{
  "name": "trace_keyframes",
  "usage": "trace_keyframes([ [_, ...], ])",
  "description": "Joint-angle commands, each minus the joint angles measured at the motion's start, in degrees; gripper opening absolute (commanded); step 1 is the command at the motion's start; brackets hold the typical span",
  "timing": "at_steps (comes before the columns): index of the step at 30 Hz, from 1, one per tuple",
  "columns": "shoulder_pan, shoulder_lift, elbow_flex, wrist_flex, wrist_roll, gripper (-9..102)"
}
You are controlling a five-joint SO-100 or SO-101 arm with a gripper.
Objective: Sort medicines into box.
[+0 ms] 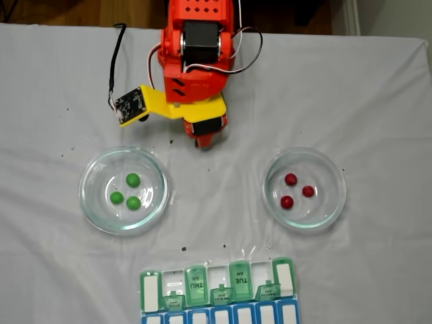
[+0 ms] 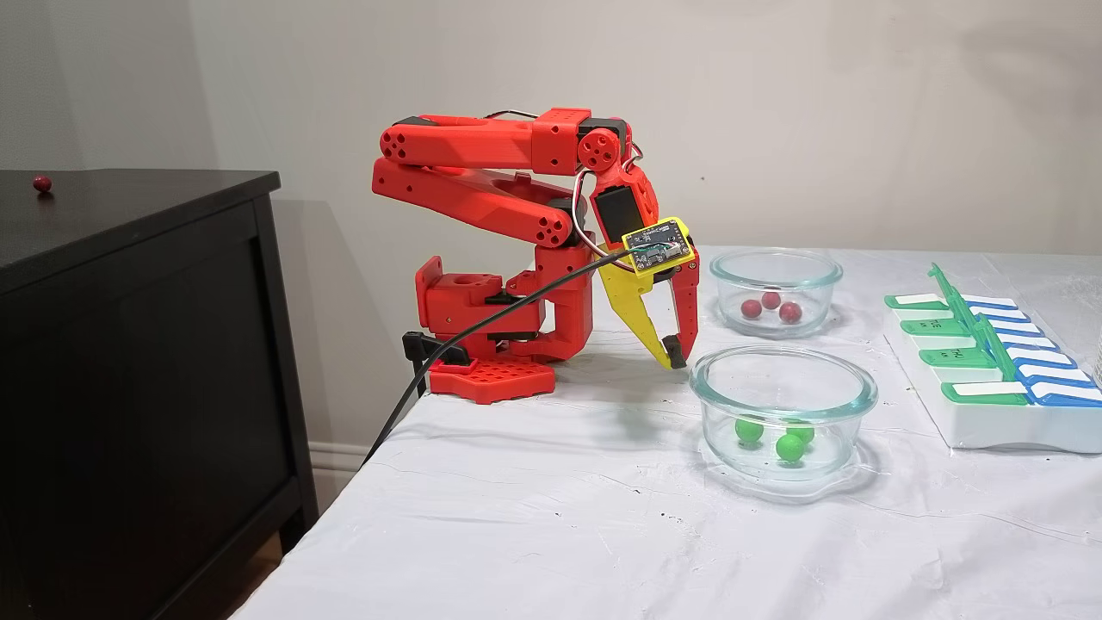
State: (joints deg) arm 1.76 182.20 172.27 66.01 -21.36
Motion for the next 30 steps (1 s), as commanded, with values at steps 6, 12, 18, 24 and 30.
trace_keyframes([
  [6,-1.8,1.5,-1.0,-0.2,-9.0,0],
  [12,-4.6,1.5,-7.6,-1.9,-18.1,0],
  [18,-11.4,0.0,-24.2,5.2,-15.1,0],
  [24,-21.3,-14.7,-40.8,8.6,-6.8,0],
  [30,-30.0,-23.6,-49.0,8.6,-3.4,0],
])
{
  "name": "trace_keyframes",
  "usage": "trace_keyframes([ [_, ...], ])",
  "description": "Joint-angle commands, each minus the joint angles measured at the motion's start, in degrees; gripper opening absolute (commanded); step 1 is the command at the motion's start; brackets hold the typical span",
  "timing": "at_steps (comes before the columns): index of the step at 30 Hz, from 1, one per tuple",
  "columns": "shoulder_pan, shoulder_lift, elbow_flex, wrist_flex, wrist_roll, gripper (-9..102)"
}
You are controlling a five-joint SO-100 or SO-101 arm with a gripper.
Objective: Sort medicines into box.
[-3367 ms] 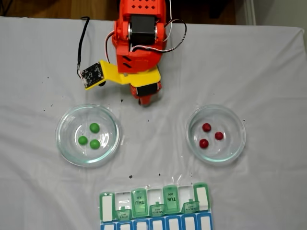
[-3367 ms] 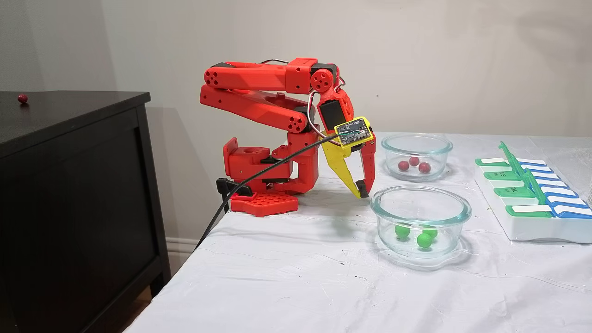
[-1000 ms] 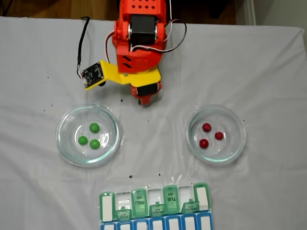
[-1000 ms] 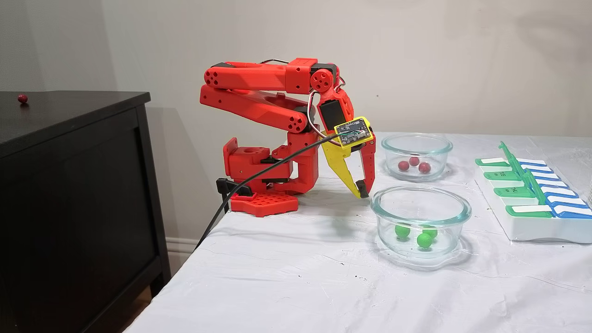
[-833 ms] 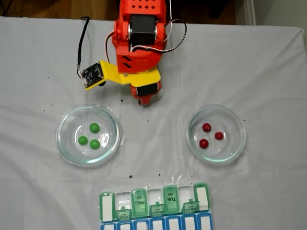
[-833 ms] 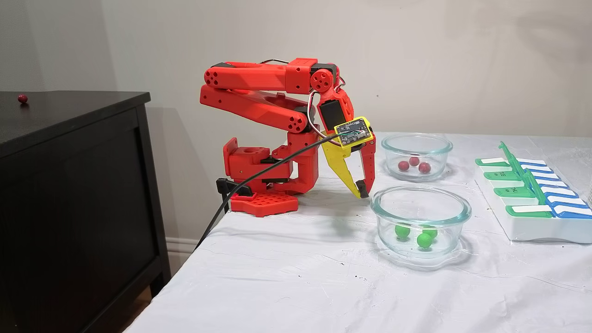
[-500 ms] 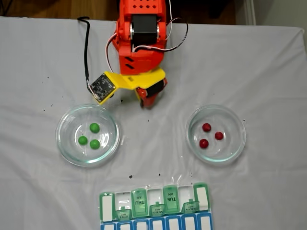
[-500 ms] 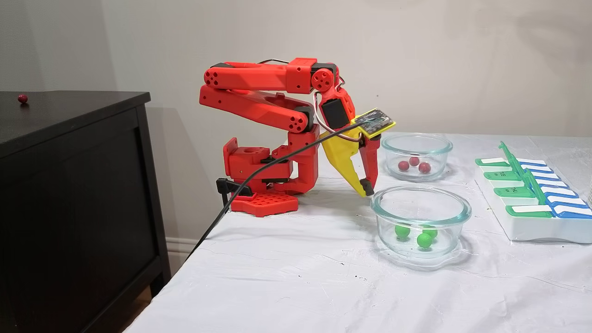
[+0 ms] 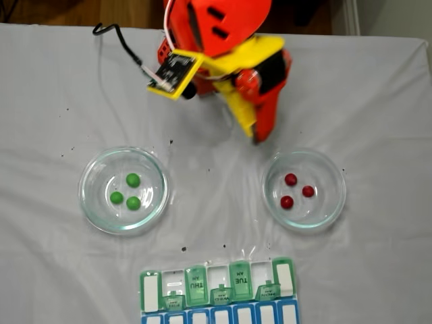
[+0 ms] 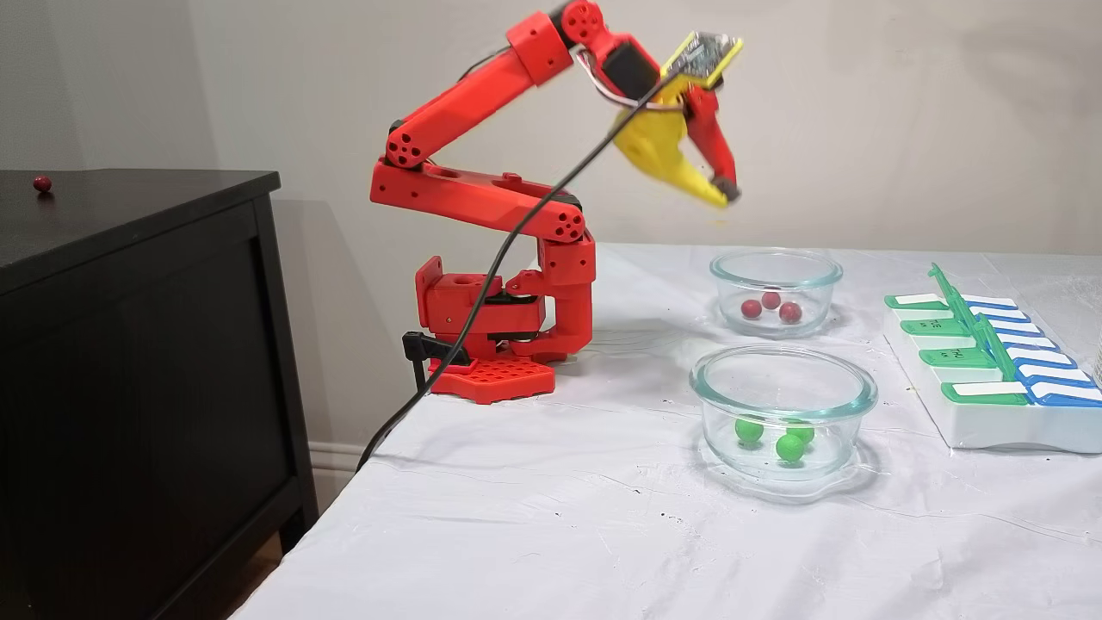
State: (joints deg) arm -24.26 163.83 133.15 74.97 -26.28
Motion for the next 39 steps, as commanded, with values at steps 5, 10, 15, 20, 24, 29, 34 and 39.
trace_keyframes([
  [5,-8.5,-12.6,-17.8,0.9,2.0,0],
  [10,-12.0,-24.3,-25.9,3.4,-0.4,0],
  [15,-13.8,-34.9,-35.7,6.2,2.4,0],
  [20,-11.4,-40.9,-40.5,4.1,10.7,1],
  [24,-13.0,-44.3,-43.2,9.0,13.9,6],
  [29,-12.1,-47.5,-43.2,8.6,18.0,6],
  [34,-11.1,-51.7,-43.0,6.6,20.9,7],
  [39,-10.7,-52.8,-42.6,6.2,21.9,13],
])
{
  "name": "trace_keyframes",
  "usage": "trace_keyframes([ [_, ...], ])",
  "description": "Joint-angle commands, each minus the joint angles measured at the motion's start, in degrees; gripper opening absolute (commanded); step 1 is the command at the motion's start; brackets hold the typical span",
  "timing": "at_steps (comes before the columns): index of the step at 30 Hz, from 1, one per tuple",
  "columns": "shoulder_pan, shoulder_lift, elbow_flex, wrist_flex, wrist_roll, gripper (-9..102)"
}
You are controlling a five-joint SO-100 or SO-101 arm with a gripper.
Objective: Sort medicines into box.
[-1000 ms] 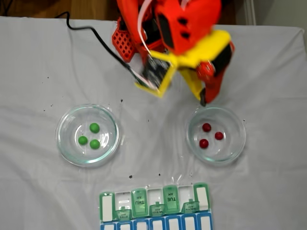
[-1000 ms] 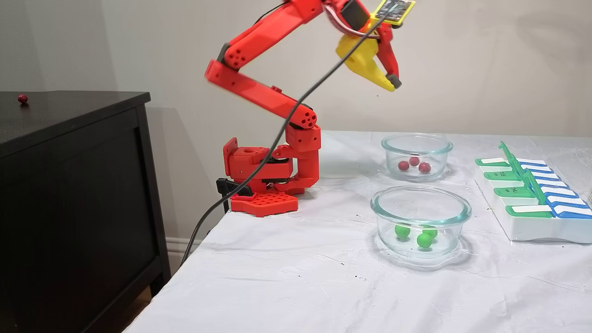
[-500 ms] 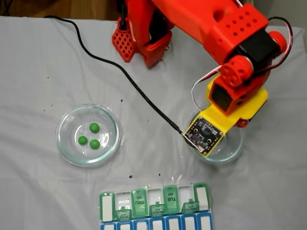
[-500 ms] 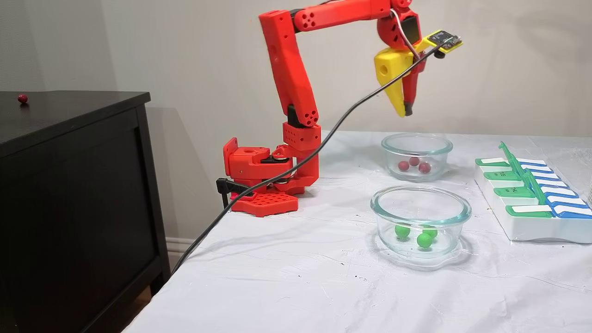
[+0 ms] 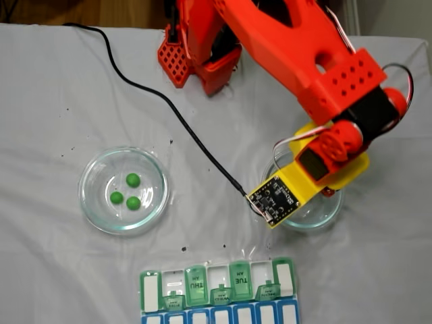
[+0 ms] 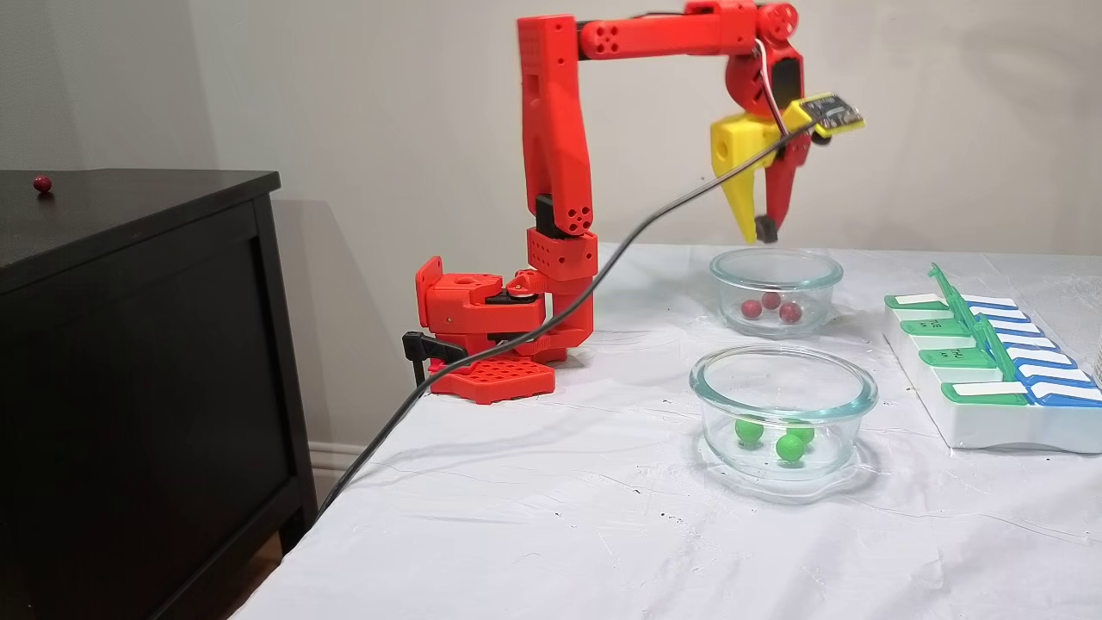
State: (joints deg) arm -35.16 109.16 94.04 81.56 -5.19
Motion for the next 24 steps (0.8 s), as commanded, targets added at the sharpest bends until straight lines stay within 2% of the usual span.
trace_keyframes([
  [1,0.1,2.0,-2.5,-0.4,1.6,15],
  [6,-1.5,2.9,3.1,-3.0,4.7,25],
  [12,-1.9,-1.7,3.2,-0.4,9.6,39],
  [24,-3.9,-0.6,6.3,-5.0,15.0,43],
])
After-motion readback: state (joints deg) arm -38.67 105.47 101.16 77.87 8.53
